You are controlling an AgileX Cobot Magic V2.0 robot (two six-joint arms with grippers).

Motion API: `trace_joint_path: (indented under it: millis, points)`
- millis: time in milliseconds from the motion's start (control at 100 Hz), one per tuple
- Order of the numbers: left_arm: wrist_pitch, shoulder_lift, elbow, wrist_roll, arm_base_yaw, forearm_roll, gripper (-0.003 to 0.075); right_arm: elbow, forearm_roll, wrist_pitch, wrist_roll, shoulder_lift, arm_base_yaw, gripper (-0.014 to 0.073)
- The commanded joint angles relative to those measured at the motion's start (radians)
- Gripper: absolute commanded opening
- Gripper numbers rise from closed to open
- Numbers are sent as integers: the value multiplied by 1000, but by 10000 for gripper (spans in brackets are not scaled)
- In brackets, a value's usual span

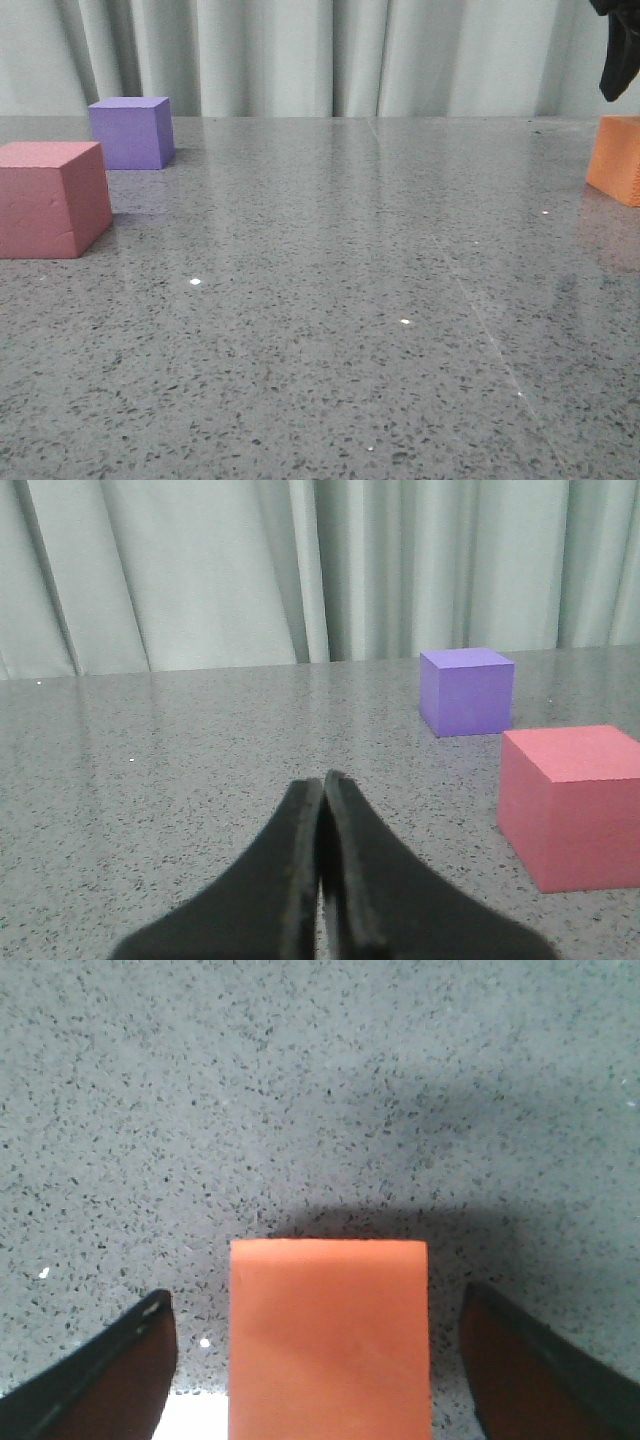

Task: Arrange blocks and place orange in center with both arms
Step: 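Lower the right gripper over the orange cube and close on it, then lift the orange cube and carry it toward the table center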

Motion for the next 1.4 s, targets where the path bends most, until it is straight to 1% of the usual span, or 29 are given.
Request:
trace_joint_path:
  millis: [0,740,1160,1210,1260,1390]
  points:
    - [-77,-34,56,-8,1,-1,-19,-35,-11,-40,-9,-19,-6,579]
    - [-77,-34,56,-8,1,-1,-19,-35,-11,-38,-11,-1,-24,579]
    - [-77,-34,56,-8,1,-1,-19,-34,-11,1,-20,86,-24,577]
    - [-77,-34,56,-8,1,-1,-19,-34,-10,4,-20,87,-24,554]
    - [-77,-34,56,-8,1,-1,-19,-34,-9,5,-20,87,-24,498]
    - [-77,-34,56,-8,1,-1,-19,-34,-9,13,-20,86,-24,241]
